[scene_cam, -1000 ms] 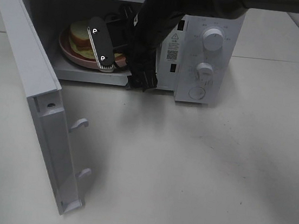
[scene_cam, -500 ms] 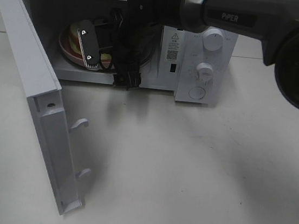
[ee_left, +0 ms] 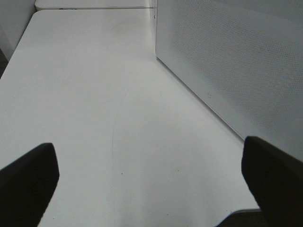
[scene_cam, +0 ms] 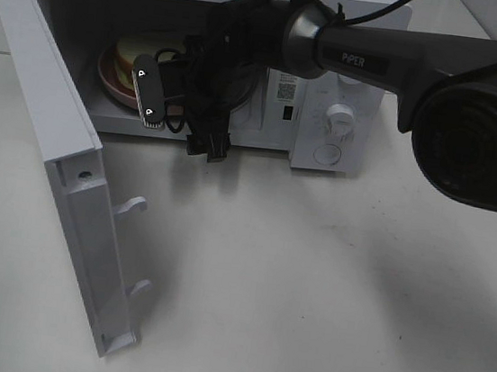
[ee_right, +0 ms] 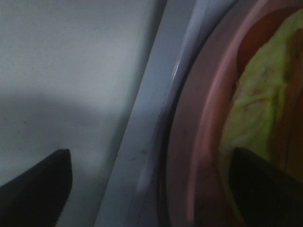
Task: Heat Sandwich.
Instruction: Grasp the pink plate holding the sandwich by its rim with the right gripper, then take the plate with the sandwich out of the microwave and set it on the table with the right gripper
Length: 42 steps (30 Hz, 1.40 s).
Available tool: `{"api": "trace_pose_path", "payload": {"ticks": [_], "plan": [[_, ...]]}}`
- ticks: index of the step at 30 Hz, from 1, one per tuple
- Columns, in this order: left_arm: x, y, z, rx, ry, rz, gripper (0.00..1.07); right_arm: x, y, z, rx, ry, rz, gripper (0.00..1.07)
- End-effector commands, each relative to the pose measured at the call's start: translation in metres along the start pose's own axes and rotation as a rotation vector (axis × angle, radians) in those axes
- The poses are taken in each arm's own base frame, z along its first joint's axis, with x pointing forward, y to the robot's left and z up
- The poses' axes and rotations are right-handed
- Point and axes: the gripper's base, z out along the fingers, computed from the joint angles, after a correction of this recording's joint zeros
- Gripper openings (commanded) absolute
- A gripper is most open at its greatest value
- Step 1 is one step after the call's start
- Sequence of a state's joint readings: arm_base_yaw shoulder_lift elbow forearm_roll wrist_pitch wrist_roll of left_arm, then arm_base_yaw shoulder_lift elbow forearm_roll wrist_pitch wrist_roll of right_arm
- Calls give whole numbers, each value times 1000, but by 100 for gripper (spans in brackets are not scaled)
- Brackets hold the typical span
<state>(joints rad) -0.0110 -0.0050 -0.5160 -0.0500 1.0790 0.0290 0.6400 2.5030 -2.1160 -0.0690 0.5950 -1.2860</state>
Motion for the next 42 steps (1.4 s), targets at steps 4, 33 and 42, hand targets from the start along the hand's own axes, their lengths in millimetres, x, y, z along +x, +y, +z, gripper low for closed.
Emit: {"api": "trace_pose_path", "payload": {"ticks": [4, 33, 42], "plan": [[1, -1, -2, 4, -19, -5, 98, 2, -6, -1, 37, -18, 27, 47], [1, -1, -2, 4, -19, -5, 98, 3, 3, -10, -21, -22, -73, 0], [1, -1, -2, 4, -19, -5, 98, 3, 7, -30, 3, -47, -150, 0]]}}
